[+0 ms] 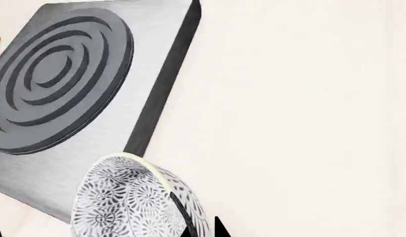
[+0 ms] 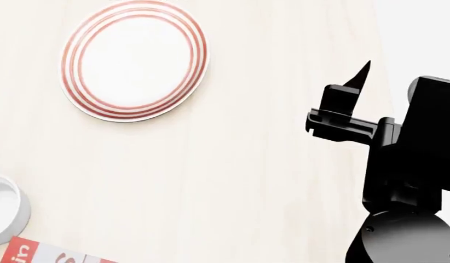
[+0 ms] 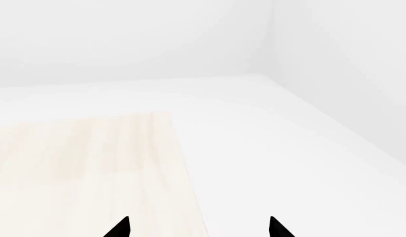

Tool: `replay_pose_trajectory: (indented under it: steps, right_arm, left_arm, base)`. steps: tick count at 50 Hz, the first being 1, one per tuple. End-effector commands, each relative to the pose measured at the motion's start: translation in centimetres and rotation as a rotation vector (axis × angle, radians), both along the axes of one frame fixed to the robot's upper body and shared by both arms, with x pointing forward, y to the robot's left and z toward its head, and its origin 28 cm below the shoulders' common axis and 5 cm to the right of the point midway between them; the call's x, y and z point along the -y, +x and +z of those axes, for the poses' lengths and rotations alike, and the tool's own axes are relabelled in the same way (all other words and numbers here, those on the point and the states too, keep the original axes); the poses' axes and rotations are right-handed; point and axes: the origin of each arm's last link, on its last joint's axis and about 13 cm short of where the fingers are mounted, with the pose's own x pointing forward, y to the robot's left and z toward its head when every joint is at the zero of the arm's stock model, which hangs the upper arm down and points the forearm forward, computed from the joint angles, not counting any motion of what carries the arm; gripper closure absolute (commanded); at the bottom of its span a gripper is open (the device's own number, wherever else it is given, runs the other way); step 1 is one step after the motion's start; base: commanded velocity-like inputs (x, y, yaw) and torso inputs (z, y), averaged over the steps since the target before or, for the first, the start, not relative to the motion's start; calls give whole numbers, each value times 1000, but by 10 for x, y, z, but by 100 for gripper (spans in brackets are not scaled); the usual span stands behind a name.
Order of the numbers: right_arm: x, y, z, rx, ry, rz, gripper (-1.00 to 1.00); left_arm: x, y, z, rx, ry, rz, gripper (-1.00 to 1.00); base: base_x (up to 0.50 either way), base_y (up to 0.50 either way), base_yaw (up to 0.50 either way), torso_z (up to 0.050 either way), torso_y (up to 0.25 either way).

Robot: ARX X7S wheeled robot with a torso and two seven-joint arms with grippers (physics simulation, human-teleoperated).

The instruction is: Pick the akita bowl next to the ramekin and place it on the plate.

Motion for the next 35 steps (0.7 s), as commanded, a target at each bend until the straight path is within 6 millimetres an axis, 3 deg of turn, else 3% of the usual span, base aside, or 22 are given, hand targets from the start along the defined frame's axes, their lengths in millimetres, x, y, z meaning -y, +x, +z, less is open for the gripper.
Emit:
replay_pose_trajectory:
  steps: [1, 11, 16, 23, 24, 26, 35]
  right_arm:
    - [0, -1, 1, 12, 10, 1, -100]
    - [1, 1, -2, 11, 12, 0, -100]
    - [1, 1, -1, 11, 12, -1, -100]
    - [1, 1, -1, 12, 13, -1, -100]
    - [1, 0, -1, 13, 13, 0, -100]
    - [1, 1, -1, 13, 14, -2, -100]
    - [1, 0, 0, 13, 16, -1, -100]
  left_arm:
    - [17, 14, 78, 154, 214, -205, 100]
    - [46, 26, 147, 235, 489, -375, 100]
    - [60, 31, 168, 237, 549, -492, 100]
    - [73, 33, 183, 177, 669, -639, 100]
    - [95, 39, 182, 76, 886, -774, 100]
    - [100, 43, 182, -38, 904, -924, 100]
    - [114, 45, 182, -97, 1032, -1058, 100]
  base:
    - [0, 0, 0, 0, 0]
    - [0, 0, 0, 0, 0]
    - [0, 0, 0, 0, 0]
    - [0, 0, 0, 0, 0]
    - [0, 0, 0, 0, 0]
    - [0, 0, 0, 0, 0]
    - [0, 0, 0, 0, 0]
